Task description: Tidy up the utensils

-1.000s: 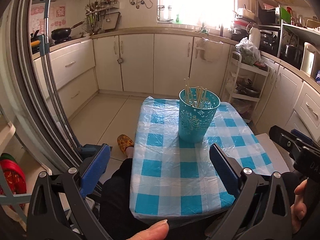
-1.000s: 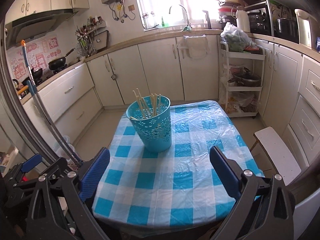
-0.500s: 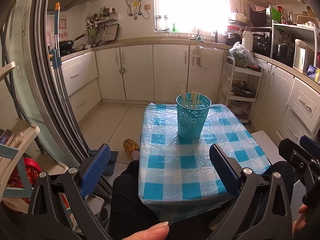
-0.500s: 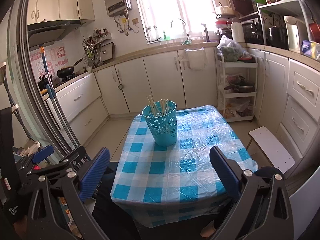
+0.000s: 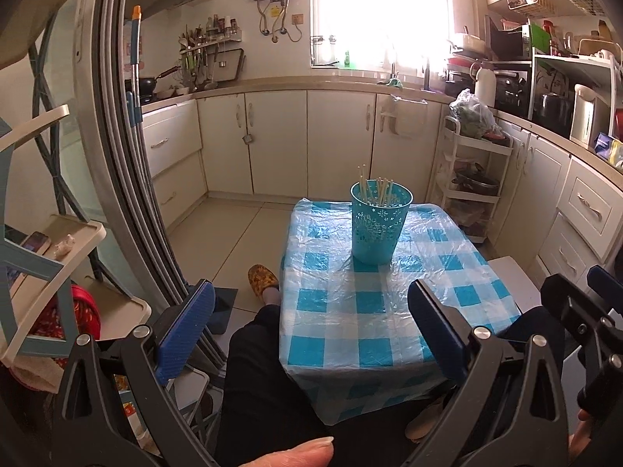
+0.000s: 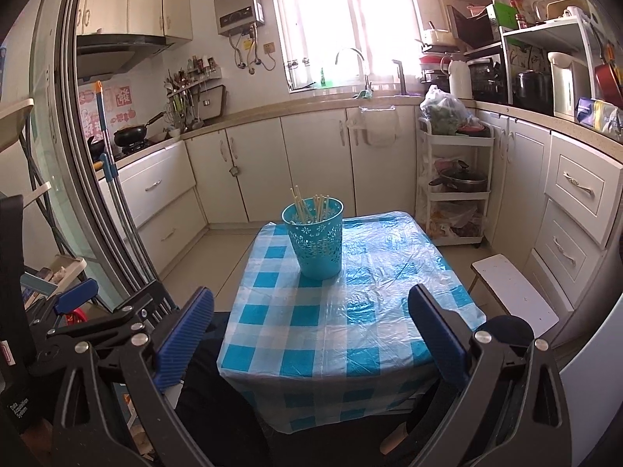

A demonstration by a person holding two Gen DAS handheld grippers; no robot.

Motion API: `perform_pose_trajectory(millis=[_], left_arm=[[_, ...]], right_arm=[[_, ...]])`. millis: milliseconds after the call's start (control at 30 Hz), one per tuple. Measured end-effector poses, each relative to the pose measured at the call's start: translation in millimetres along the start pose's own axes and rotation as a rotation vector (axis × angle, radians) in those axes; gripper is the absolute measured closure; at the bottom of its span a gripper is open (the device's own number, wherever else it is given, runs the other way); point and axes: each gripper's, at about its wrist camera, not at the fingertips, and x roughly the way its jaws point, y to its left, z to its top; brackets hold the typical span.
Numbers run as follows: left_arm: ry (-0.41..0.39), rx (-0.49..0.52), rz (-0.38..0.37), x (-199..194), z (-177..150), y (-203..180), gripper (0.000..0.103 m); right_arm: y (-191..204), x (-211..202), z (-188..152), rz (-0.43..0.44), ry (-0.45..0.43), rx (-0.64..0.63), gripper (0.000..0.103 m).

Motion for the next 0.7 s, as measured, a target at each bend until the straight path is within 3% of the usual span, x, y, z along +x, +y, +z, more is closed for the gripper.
perform_pose_trajectory(millis=[700], left_arm=[[-0.07, 0.002, -0.005, -37, -2, 6, 0.008]], right_arm=[[9, -28, -3, 0.005, -0.06, -0.015, 0.007]])
